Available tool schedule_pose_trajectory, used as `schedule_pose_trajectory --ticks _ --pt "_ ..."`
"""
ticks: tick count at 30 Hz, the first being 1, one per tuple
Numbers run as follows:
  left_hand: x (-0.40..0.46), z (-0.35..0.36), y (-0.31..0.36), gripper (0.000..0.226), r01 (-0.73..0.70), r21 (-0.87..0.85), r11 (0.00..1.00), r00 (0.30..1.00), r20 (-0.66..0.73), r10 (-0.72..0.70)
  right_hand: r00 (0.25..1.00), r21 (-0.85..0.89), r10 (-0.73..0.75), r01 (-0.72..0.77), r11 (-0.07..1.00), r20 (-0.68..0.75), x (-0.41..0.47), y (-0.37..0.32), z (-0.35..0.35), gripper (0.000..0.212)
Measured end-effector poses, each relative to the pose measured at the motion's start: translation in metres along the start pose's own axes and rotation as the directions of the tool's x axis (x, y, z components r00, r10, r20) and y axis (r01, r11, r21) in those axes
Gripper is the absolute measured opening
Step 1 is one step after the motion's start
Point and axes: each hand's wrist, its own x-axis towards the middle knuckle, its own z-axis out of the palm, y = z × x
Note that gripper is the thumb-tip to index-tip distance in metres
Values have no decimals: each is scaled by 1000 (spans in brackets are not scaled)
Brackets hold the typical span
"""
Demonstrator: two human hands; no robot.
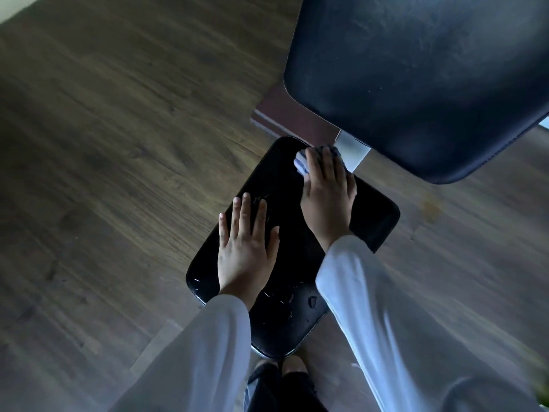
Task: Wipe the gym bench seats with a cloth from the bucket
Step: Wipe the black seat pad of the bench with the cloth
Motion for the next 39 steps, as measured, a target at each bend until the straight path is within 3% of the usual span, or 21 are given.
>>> schedule_pose_trajectory --ticks 5,7,11,14,16,21,27,30,32,37,39 --pt "0 0 0 53 -5 14 1000 1000 -12 5 963 10 -253 253 967 94 -5 -12 3 49" --pt "0 1 0 53 -2 12 1000 1000 -10 2 972 -17 -226 228 974 71 -22 -2 -2 49" --pt "0 1 0 53 3 -6 1000 1000 -6 -3 999 -18 -42 43 999 16 -21 6 -4 47" --pt "0 2 0 52 -2 -6 1000 1000 -22 2 1000 -11 -16 16 1000 20 7 -7 3 47" --pt "0 2 0 52 -1 -4 1000 999 -32 1 994 26 -64 62 998 93 22 -17 9 45" --pt "0 2 0 52 -8 -5 1000 999 -36 8 932 11 -341 342 940 121 -4 -17 6 46" --pt "-2 1 -1 51 -9 -12 1000 999 -37 8 999 -24 -39 40 999 38 -17 19 -6 51" --pt "-2 1 0 51 -8 -12 1000 999 -42 8 998 -30 -59 58 998 -39 5 6 3 45" --pt "-1 2 0 51 -7 -12 1000 999 -39 6 996 -6 -78 78 997 32 20 -6 8 47" --pt "-1 3 0 51 -2 -24 1000 999 -42 1 924 1 -357 360 933 140 1 -11 8 47" --pt "-2 2 0 51 0 -35 999 999 -44 -2 932 -9 -333 338 941 140 -19 0 0 48"
